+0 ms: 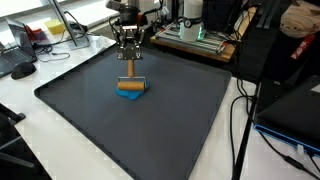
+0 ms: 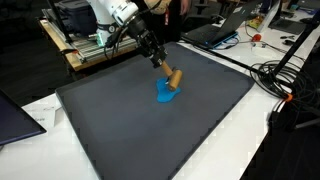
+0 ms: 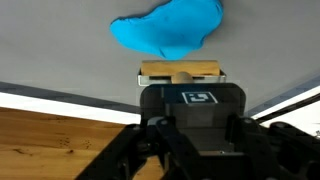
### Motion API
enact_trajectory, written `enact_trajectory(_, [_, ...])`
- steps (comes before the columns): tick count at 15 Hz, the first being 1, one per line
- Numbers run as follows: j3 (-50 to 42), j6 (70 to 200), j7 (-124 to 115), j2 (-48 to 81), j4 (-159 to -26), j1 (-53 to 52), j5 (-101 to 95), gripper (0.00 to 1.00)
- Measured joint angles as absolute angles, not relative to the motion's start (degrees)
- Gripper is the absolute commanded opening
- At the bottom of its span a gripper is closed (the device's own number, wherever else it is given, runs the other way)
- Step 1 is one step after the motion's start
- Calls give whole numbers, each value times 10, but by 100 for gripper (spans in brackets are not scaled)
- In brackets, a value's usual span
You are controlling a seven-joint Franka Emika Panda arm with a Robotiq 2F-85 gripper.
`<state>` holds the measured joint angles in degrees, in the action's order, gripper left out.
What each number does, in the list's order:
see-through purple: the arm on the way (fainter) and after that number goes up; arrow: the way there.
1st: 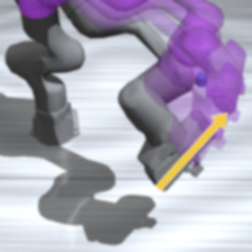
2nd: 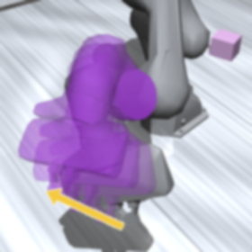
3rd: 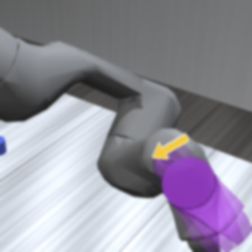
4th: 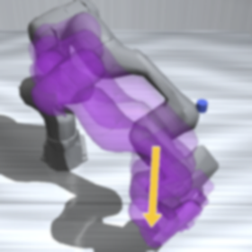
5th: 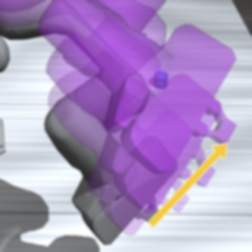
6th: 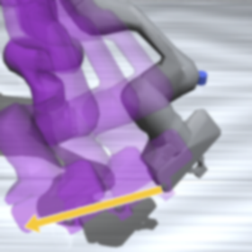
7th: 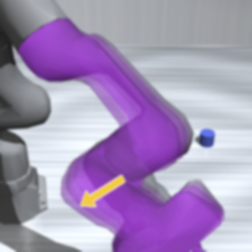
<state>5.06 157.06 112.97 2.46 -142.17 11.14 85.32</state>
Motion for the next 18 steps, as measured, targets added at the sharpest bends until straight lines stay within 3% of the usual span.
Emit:
enact_trajectory(1, [51,1571,1130,25,-1422,111,853,23])
enact_trajectory(9, [48,1560,1157,36,-1420,112,870,23])
enact_trajectory(18, [6,1442,1268,77,-1388,137,936,23])
